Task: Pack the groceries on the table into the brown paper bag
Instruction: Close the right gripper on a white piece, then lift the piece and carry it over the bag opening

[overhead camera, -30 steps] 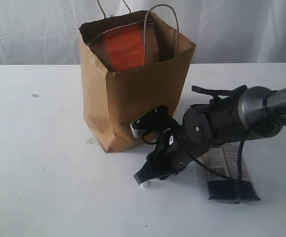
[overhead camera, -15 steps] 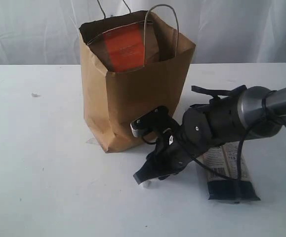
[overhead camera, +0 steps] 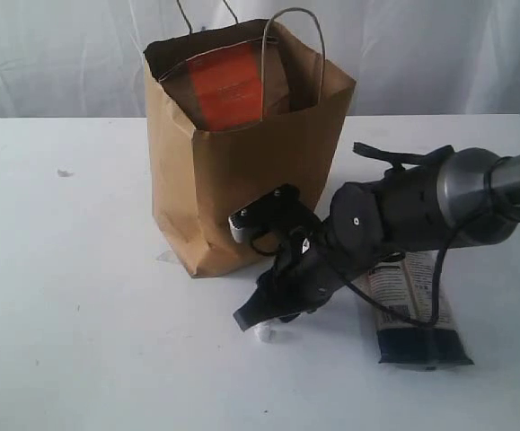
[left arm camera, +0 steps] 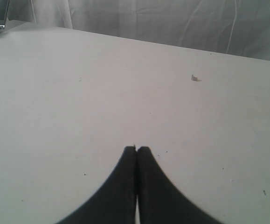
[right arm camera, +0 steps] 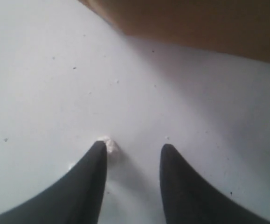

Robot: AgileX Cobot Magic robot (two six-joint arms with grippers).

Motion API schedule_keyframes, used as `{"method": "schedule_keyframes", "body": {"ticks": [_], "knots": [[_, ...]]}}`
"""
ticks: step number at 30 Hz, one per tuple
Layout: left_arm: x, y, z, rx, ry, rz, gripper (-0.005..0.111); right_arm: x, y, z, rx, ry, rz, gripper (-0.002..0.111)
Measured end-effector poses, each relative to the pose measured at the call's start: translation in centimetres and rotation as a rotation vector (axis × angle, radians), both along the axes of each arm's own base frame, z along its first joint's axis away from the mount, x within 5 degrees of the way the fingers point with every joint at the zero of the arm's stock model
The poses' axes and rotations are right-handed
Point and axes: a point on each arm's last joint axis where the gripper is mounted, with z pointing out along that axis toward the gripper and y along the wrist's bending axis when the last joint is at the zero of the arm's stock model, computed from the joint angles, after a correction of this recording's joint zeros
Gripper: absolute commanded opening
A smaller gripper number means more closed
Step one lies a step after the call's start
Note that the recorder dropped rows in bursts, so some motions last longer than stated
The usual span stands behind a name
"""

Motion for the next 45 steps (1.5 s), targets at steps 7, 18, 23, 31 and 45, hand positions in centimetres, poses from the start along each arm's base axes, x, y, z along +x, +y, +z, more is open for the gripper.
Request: {"method": "schedule_keyframes", "body": {"ticks": [7, 18, 23, 31, 45], "knots": [[0.0, 0.0, 0.0, 0.000, 0.000, 0.000, 0.000, -0.4, 1.0, 0.2, 0.011, -0.045, 0.045, 0.036], [0.0, 0.0, 0.0, 0.000, 0.000, 0.000, 0.000, -0.2, 1.1, -0.6, 0.010, -0.049, 0.036, 0.036], [0.0, 0.0, 0.0, 0.000, 0.000, 0.000, 0.000, -0.3, 1.1, -0.7, 0.002, -0.032, 0.040, 0.027], [0.0, 0.0, 0.0, 0.000, 0.000, 0.000, 0.000, -0.4, 1.1, -1.0, -0.009, -0.013, 0.043, 0.004], [0.0, 0.0, 0.0, 0.000, 0.000, 0.000, 0.000, -0.4, 1.6, 3.1, 0.057, -0.016, 0.043, 0.000]]}}
